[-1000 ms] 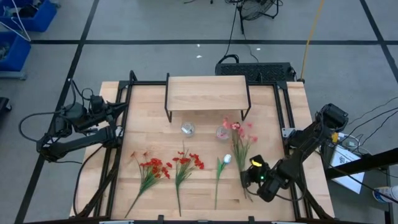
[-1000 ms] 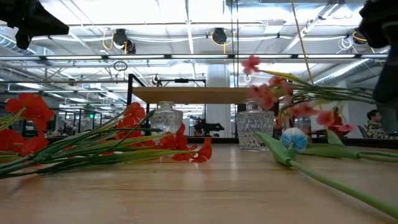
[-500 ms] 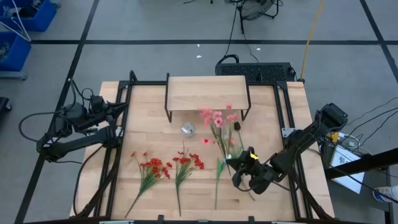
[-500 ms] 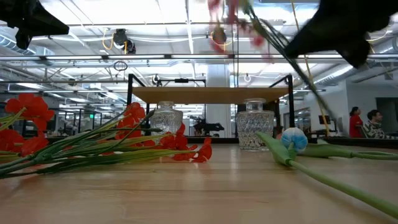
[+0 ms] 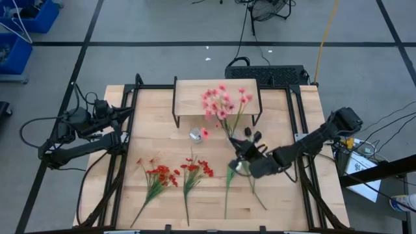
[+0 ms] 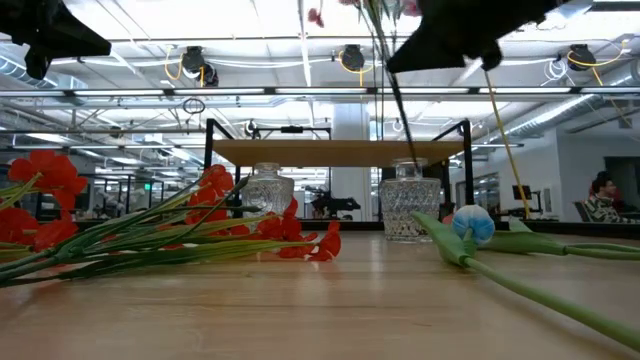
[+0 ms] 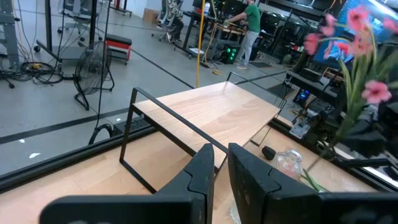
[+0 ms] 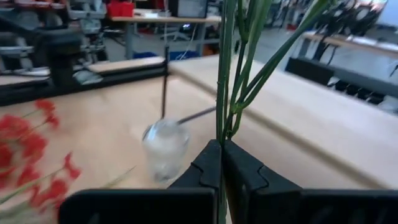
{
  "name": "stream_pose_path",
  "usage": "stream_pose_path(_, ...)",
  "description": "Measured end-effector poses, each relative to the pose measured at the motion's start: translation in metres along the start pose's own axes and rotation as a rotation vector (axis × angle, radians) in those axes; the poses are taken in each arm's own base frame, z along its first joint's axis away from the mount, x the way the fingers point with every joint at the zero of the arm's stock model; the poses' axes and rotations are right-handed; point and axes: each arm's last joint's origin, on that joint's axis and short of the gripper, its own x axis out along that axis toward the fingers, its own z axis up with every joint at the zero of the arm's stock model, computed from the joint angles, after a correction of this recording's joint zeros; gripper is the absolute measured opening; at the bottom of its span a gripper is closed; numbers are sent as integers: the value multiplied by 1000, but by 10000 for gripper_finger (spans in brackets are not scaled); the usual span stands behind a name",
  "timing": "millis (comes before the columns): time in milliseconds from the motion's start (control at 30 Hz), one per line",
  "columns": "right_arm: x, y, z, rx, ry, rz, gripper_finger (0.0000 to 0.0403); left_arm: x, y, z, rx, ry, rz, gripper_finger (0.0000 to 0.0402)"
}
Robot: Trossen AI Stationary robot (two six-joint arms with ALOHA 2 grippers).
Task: Pick and place flowers into a vace then onto a shelf
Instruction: Put the pink flowers into the right transparent vase
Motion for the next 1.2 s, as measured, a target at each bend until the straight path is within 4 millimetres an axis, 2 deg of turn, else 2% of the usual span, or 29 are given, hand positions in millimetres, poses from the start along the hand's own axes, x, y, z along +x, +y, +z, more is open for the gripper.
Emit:
stream_pose_path(200,22,-10,14,-24,-46,-65,0,0,0,0,0,0,0,51)
stream_pose_path(467,41,-23,17,-34,-39,-141,0,0,0,0,0,0,0,51)
stream_pose_path(933,44,-25,15,-29,-28,-155,0,0,0,0,0,0,0,51)
stream_pose_path(1200,34,-23,21,2,-53,-150,0,0,0,0,0,0,0,51)
